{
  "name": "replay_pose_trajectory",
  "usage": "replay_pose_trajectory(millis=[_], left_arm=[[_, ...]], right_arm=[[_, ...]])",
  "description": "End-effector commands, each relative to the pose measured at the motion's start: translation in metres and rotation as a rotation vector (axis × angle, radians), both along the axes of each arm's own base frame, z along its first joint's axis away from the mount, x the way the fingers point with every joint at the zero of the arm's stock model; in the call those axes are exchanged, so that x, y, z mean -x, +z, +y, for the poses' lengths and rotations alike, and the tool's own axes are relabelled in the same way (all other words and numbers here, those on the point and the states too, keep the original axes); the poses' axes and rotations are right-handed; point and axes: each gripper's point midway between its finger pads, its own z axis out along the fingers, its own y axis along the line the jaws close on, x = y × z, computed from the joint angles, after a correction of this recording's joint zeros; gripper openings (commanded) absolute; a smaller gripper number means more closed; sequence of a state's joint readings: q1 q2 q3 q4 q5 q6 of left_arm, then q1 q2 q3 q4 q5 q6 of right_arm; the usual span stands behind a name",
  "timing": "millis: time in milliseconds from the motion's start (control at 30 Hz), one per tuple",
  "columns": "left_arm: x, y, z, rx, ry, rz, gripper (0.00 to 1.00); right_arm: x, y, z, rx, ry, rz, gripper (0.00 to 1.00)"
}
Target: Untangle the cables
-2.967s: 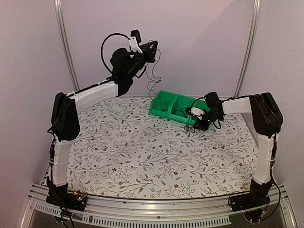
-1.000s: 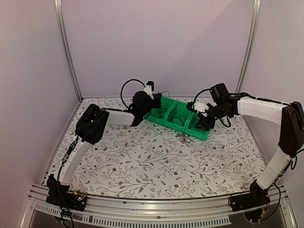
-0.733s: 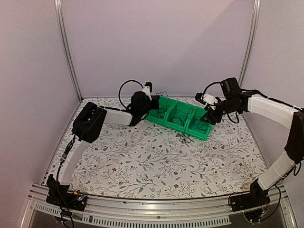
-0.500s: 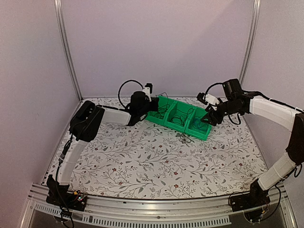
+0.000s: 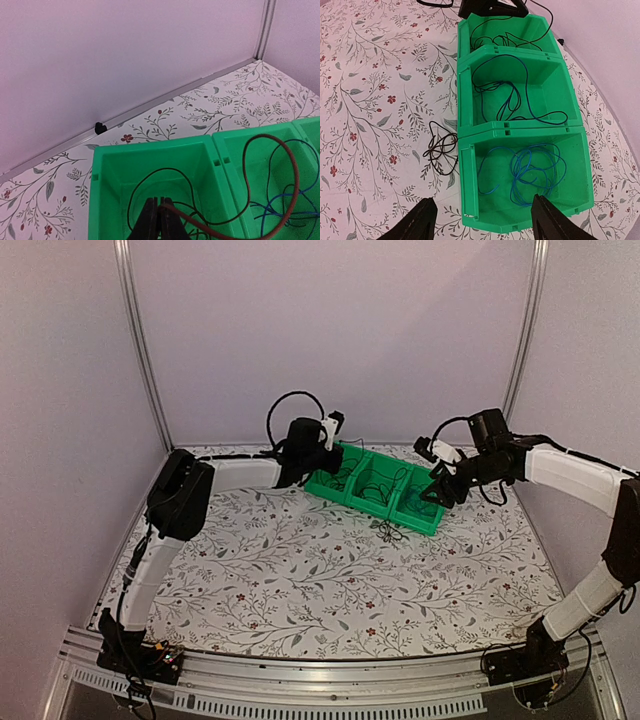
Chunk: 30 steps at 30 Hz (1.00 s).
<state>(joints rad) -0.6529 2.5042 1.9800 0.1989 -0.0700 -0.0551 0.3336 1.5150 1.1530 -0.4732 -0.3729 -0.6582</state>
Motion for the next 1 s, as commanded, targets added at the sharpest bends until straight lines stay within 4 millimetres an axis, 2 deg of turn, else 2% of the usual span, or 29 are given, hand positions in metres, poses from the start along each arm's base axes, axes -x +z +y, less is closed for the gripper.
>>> replay_pose_trajectory(millis=[0, 67, 267, 400, 633, 767, 967], left_arm=[[0.016, 0.009, -0.015, -0.047, -0.065, 0.015, 0.00], [0.020, 0.002, -0.022, -0.009, -0.104, 0.058, 0.00], [0.010, -0.024, -0.019, 0.041, -0.048, 0.174, 0.00], [0.005, -0.029, -0.018, 0.056, -0.021, 0.190, 0.00], [0.019, -0.052, -0.022, 0.058, -0.053, 0.280, 0.00], [0.022, -0.063, -0.019, 0.045, -0.040, 0.310, 0.00], [0.018, -0.064, -0.002, 0.020, 0.043, 0.328, 0.00]], right_arm=[[0.006, 0.004, 0.003, -0.034, 0.009, 0.000, 0.69], [0.006, 0.002, 0.003, -0.033, 0.010, 0.005, 0.69], [0.009, -0.002, 0.003, -0.031, 0.012, 0.013, 0.69], [0.010, -0.004, 0.004, -0.036, 0.016, 0.022, 0.69], [0.012, -0.007, 0.005, -0.041, 0.021, 0.032, 0.69], [0.012, -0.008, 0.006, -0.046, 0.026, 0.038, 0.69], [0.012, -0.008, 0.007, -0.048, 0.029, 0.045, 0.69]])
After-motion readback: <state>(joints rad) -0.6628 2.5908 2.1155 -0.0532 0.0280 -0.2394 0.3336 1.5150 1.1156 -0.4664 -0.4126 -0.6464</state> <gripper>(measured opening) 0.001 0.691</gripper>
